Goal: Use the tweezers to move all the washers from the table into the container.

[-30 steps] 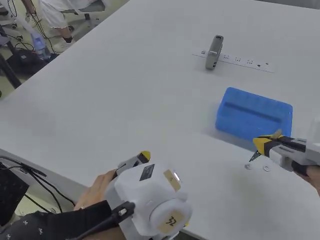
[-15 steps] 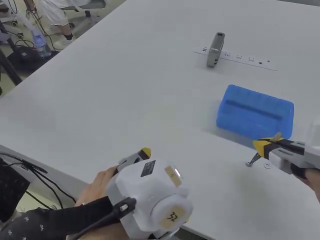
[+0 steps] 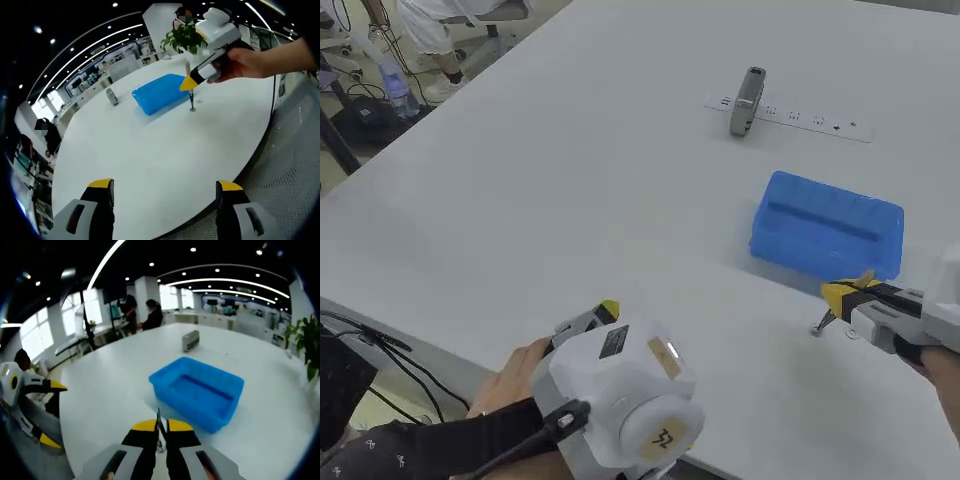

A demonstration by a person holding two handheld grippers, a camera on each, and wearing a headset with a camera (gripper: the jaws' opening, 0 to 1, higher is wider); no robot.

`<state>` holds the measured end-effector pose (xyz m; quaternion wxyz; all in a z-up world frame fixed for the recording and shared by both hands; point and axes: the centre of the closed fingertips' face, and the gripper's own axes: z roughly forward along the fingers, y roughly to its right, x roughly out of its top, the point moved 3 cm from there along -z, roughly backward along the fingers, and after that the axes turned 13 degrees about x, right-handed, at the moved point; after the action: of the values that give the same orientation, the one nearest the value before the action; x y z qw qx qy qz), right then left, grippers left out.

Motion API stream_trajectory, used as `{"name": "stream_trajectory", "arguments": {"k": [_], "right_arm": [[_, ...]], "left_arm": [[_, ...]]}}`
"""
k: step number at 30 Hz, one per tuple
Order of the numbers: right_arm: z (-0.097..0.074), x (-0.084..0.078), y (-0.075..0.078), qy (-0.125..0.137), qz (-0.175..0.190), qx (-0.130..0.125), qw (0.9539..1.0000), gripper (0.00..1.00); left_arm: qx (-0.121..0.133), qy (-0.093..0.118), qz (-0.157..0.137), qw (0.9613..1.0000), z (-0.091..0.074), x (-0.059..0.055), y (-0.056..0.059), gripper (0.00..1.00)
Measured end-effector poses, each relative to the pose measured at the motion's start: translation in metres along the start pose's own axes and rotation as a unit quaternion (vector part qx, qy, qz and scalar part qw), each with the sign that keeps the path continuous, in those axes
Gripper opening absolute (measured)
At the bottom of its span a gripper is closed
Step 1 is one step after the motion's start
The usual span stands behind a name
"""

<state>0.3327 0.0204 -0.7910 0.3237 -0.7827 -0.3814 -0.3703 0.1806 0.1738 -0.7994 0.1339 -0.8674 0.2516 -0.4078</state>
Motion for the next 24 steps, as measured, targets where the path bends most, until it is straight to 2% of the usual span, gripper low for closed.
{"name": "stream_trajectory", "arguments": {"k": [8, 15, 21, 24], "right_arm": [[-0.005, -0.001, 0.000, -0.012, 0.005, 0.002, 0.9999, 0.01], [-0.013, 0.014, -0.007, 0.003, 0.010, 0.007, 0.9999, 0.01], [-0.022, 0.031, -0.005, 0.018, 0.005, 0.006, 0.9998, 0.01], [-0.021, 0.034, -0.002, 0.024, 0.003, 0.005, 0.9997, 0.01]], "left_arm": [[0.002, -0.002, 0.000, 1.0000, 0.001, -0.001, -0.001, 0.85], [0.001, 0.001, 0.000, 1.0000, 0.001, 0.000, 0.000, 0.85], [0.003, 0.003, -0.001, 1.0000, 0.001, 0.001, -0.001, 0.85], [0.003, 0.003, -0.001, 1.0000, 0.001, 0.001, -0.001, 0.85]]}}
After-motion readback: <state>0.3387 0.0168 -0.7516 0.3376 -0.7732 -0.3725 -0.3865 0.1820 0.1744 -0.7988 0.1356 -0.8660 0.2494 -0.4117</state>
